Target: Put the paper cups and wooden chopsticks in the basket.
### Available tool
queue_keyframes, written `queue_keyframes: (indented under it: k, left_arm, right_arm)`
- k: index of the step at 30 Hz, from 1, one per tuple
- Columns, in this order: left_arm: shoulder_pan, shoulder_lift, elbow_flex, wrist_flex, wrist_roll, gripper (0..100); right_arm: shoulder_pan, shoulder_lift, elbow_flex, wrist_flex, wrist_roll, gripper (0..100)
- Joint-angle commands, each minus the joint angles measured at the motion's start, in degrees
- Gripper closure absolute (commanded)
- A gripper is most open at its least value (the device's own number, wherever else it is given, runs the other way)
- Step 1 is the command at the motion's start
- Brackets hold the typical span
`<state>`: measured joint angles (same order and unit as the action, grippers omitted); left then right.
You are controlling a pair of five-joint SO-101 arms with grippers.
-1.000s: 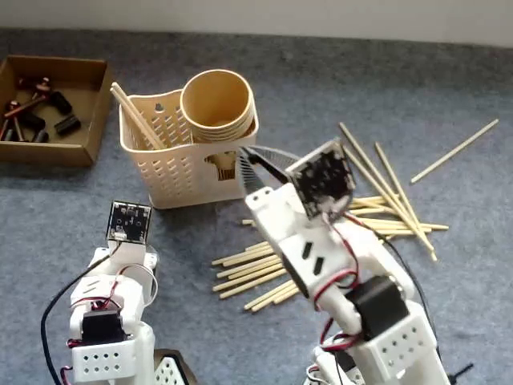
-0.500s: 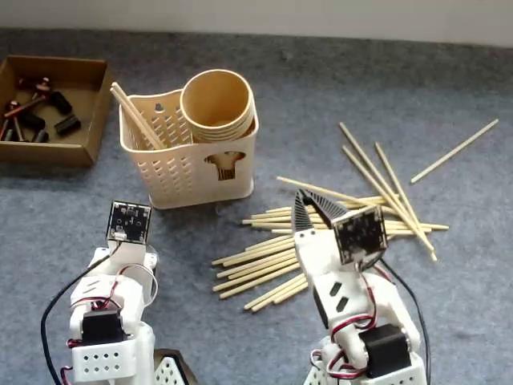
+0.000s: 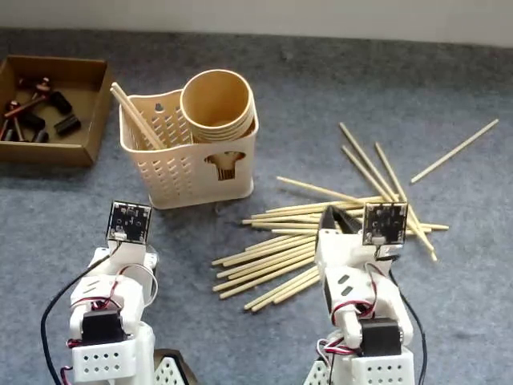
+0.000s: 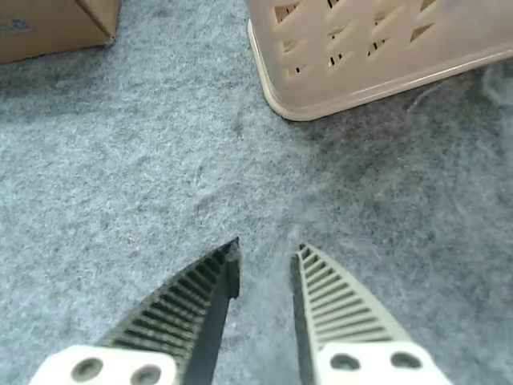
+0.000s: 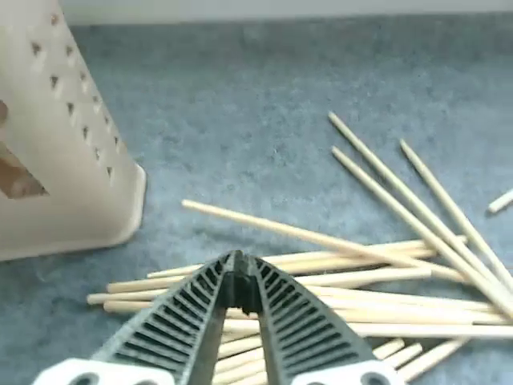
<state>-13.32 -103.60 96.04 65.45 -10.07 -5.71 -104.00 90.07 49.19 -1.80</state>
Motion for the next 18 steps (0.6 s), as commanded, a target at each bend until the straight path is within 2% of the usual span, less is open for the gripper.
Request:
queue_keyframes:
  k: [1, 7, 9, 12, 18]
  left_arm:
    - [0.84, -0.48, 1.1, -1.32, -0.53, 89]
    - [0.92, -0.48, 1.1, -1.32, -0.53, 89]
    - [1.01, -0.48, 1.1, -1.32, -0.53, 89]
    - [1.01, -0.48, 1.1, -1.32, -0.53, 89]
    - [0.84, -0.48, 0.57, -1.67, -0.53, 88]
  right_arm:
    - [1.1, -0.22, 4.18, 2.33, -0.62, 99.3]
    - [1.19, 0.22, 11.74, 3.03, -0.18, 99.3]
    - [1.19, -0.13, 13.67, 6.2, -0.18, 99.3]
    - [1.19, -0.22, 13.85, 10.42, -0.18, 99.3]
    - [1.27, -0.13, 13.85, 11.12, -0.18, 99.3]
